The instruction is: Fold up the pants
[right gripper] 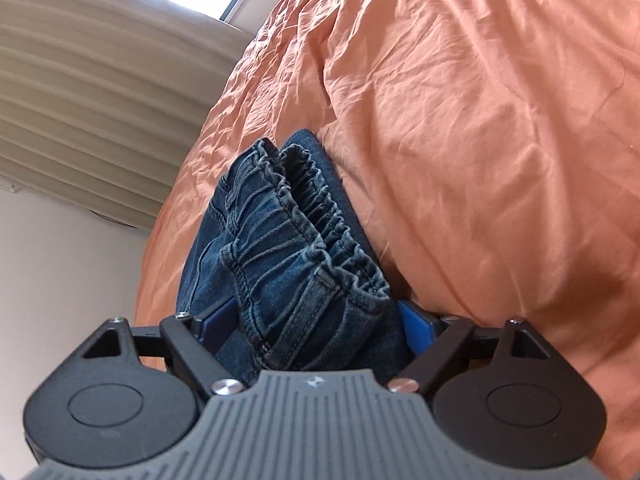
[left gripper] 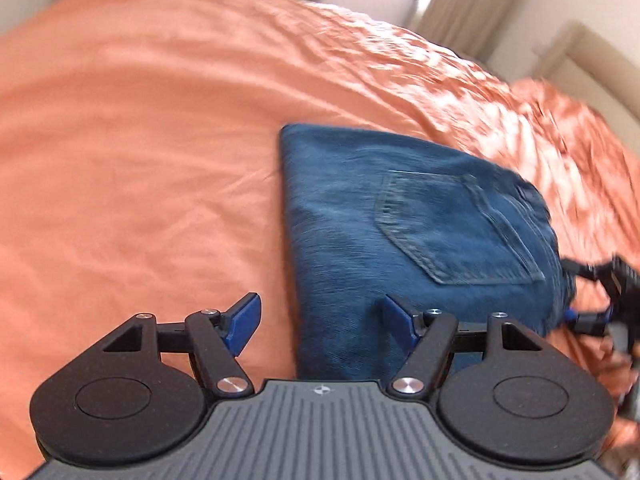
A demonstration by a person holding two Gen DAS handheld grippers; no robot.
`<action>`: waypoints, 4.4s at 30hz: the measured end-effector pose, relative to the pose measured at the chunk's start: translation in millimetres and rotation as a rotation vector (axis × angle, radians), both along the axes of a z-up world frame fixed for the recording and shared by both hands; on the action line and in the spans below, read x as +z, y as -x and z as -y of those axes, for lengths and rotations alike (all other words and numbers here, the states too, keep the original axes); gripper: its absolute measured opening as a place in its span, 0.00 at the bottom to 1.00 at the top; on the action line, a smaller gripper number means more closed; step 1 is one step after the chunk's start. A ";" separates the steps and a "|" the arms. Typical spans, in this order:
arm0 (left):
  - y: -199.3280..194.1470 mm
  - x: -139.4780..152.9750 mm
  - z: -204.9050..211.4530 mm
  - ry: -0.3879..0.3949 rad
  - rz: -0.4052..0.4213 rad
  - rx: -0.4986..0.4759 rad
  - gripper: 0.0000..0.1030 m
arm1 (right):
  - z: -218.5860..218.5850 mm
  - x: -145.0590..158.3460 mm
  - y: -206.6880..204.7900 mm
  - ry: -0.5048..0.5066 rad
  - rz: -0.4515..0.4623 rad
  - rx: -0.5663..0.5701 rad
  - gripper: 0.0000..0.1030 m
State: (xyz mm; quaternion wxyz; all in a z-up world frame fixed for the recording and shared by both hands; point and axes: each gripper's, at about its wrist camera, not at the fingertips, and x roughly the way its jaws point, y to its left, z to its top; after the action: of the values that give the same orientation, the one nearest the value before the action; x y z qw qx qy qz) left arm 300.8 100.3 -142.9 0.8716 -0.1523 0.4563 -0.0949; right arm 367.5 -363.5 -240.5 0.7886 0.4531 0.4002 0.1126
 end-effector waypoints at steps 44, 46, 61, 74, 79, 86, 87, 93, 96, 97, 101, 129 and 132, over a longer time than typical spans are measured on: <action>86.2 29.3 -196.3 -0.146 -0.020 0.144 0.16 | -247.2 42.9 55.1 0.149 0.019 0.376 0.22; 84.1 24.6 -194.5 -0.159 -0.034 0.139 0.17 | -254.3 44.8 55.4 0.210 0.015 0.380 0.24; 146.3 86.6 -147.2 -0.437 0.140 0.176 0.71 | -289.5 137.9 128.7 0.730 0.328 0.404 0.62; 229.3 112.0 -59.0 -0.515 0.206 0.323 0.87 | -318.8 172.7 245.8 0.842 0.501 0.431 0.77; 241.0 101.2 -42.5 -0.481 0.178 0.316 0.87 | -313.7 171.0 265.0 0.821 0.494 0.418 0.78; 253.0 97.4 -27.0 -0.474 0.157 0.316 0.87 | -305.3 169.8 273.4 0.806 0.489 0.400 0.78; 253.6 98.0 -25.8 -0.477 0.159 0.317 0.87 | -304.5 170.1 273.7 0.804 0.491 0.398 0.78; 256.9 101.8 -23.8 -0.474 0.164 0.324 0.87 | -302.8 173.5 275.5 0.801 0.502 0.393 0.78; 257.5 102.2 -23.5 -0.478 0.166 0.325 0.87 | -303.0 174.6 276.8 0.802 0.509 0.393 0.78; 256.7 102.2 -23.3 -0.479 0.164 0.327 0.87 | -303.1 175.0 277.1 0.802 0.511 0.394 0.78; 256.1 102.4 -24.1 -0.478 0.164 0.327 0.87 | -304.7 176.8 278.6 0.809 0.520 0.396 0.78; 258.9 104.5 -28.6 -0.450 0.167 0.343 0.87 | -306.5 180.7 279.8 0.810 0.527 0.400 0.78; 259.9 104.7 -26.9 -0.452 0.167 0.347 0.87 | -306.0 180.9 280.2 0.809 0.526 0.399 0.78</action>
State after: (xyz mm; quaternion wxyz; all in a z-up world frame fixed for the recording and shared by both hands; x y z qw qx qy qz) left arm 40.8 127.2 -38.2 0.9211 -0.0220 0.3598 0.1474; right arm 87.4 -57.4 -59.6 0.9377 -0.0164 0.2785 0.2073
